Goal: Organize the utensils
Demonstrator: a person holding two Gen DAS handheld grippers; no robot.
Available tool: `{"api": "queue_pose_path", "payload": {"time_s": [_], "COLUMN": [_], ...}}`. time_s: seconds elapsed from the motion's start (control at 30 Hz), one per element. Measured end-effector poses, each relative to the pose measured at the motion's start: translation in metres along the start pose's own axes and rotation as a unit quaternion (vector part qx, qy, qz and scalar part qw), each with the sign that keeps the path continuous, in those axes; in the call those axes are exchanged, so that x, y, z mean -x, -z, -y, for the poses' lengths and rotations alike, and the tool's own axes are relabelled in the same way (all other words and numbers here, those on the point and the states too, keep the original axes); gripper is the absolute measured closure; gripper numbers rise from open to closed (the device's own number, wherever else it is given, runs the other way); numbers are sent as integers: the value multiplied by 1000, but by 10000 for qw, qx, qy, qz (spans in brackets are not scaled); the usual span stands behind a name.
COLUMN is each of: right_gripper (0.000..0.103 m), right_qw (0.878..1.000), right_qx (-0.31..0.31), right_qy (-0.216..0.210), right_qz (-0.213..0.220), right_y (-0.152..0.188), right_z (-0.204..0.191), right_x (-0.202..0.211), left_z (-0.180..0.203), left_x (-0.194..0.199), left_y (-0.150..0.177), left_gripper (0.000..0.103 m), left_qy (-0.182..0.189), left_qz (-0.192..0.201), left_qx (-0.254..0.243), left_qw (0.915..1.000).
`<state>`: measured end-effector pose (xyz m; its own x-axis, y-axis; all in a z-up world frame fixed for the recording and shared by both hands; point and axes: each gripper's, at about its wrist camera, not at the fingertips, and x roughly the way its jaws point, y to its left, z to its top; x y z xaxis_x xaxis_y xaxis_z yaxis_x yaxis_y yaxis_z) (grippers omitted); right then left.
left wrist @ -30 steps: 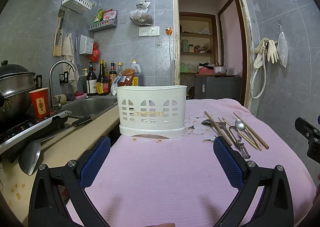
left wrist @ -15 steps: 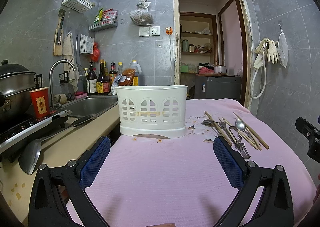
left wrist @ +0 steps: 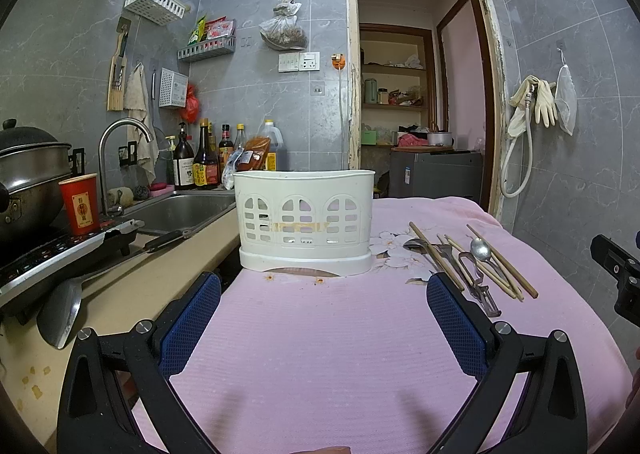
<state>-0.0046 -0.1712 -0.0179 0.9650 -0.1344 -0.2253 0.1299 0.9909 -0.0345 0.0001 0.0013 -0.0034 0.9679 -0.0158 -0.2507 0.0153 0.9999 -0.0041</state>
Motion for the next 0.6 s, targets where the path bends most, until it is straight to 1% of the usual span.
{"api": "queue_pose_path", "payload": {"time_s": [0.43, 0.6], "right_gripper": [0, 0], "right_qw": [10000, 10000], "right_qx": [3, 0], "right_qy": [-1, 31], "right_qz": [-28, -9], "right_y": [0, 0], "right_z": [2, 4], "right_x": [1, 0], "left_z": [0, -3], "left_x": [-1, -5], "left_y": [1, -4], "left_gripper": [2, 2], "left_qy": [27, 59], "left_qz": [-37, -2], "left_qx": [28, 85], "left_qw": [10000, 9999]}}
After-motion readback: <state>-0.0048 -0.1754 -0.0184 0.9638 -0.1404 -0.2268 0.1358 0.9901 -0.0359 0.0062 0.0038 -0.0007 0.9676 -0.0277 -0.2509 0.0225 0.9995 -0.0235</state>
